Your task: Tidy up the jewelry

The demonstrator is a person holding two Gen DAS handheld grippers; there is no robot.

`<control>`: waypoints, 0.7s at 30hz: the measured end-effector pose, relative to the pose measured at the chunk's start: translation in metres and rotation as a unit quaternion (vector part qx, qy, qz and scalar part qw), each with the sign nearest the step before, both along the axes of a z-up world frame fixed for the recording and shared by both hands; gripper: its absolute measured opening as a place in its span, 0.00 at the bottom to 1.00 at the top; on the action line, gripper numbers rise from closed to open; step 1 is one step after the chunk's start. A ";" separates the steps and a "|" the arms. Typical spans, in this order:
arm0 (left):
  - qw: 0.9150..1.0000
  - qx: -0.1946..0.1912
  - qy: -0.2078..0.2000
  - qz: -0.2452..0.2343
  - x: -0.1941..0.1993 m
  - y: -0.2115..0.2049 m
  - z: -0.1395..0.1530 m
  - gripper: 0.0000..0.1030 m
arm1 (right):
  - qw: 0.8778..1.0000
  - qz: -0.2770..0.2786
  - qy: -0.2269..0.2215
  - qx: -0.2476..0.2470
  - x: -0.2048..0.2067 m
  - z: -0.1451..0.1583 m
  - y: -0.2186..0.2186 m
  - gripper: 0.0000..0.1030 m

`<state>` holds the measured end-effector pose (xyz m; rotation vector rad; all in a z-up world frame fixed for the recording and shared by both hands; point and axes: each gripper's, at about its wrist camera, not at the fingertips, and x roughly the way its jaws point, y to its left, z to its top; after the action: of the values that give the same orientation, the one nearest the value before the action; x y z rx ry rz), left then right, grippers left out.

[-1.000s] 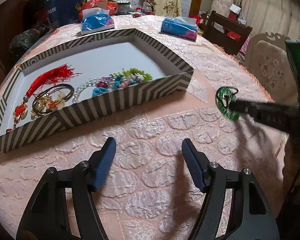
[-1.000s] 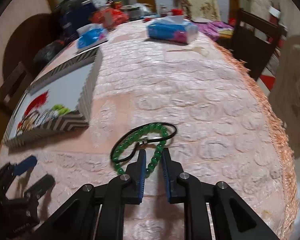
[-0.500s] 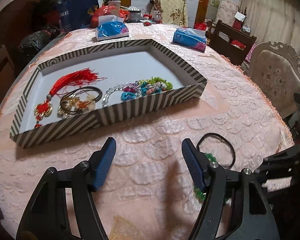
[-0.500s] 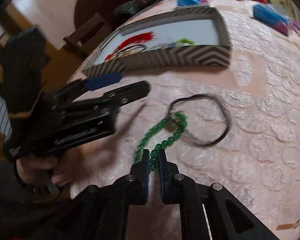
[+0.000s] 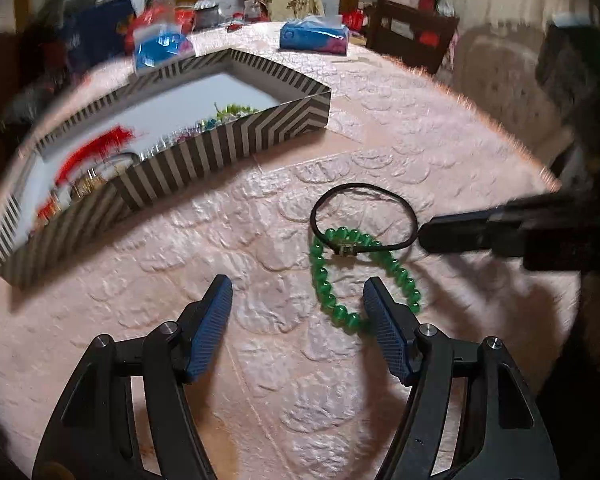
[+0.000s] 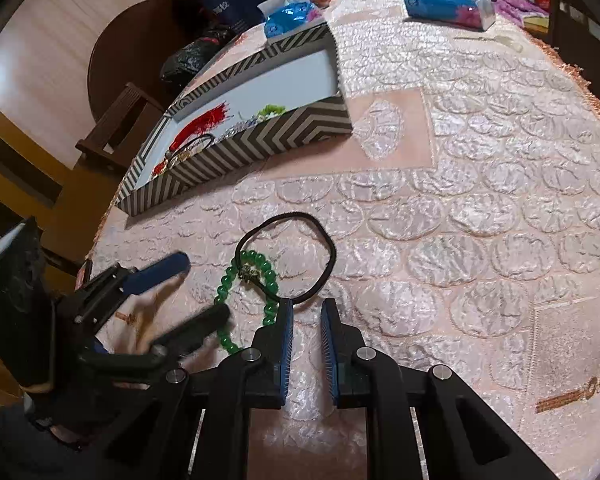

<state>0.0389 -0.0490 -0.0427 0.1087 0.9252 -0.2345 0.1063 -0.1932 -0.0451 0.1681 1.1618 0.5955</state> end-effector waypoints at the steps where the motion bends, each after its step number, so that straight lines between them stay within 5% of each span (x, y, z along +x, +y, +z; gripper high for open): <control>1: 1.000 -0.003 0.005 0.004 0.001 0.002 0.000 0.67 | 1.000 -0.002 -0.001 0.003 -0.001 0.001 -0.004 0.13; 9: 0.998 0.027 0.012 0.058 -0.005 0.050 -0.001 0.68 | 0.996 -0.010 -0.084 0.013 -0.001 0.029 -0.010 0.13; 16: 0.995 0.012 0.015 0.093 -0.006 0.087 -0.003 0.68 | 0.990 0.053 -0.089 -0.091 0.014 0.007 0.035 0.13; 21: 0.996 0.004 0.008 0.091 -0.011 0.090 -0.004 0.69 | 0.987 0.090 -0.126 -0.048 -0.002 0.019 0.050 0.14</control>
<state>0.0283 0.0406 -0.0466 0.0282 0.9467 -0.0627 0.1044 -0.1432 -0.0259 -0.0942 0.9623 0.6977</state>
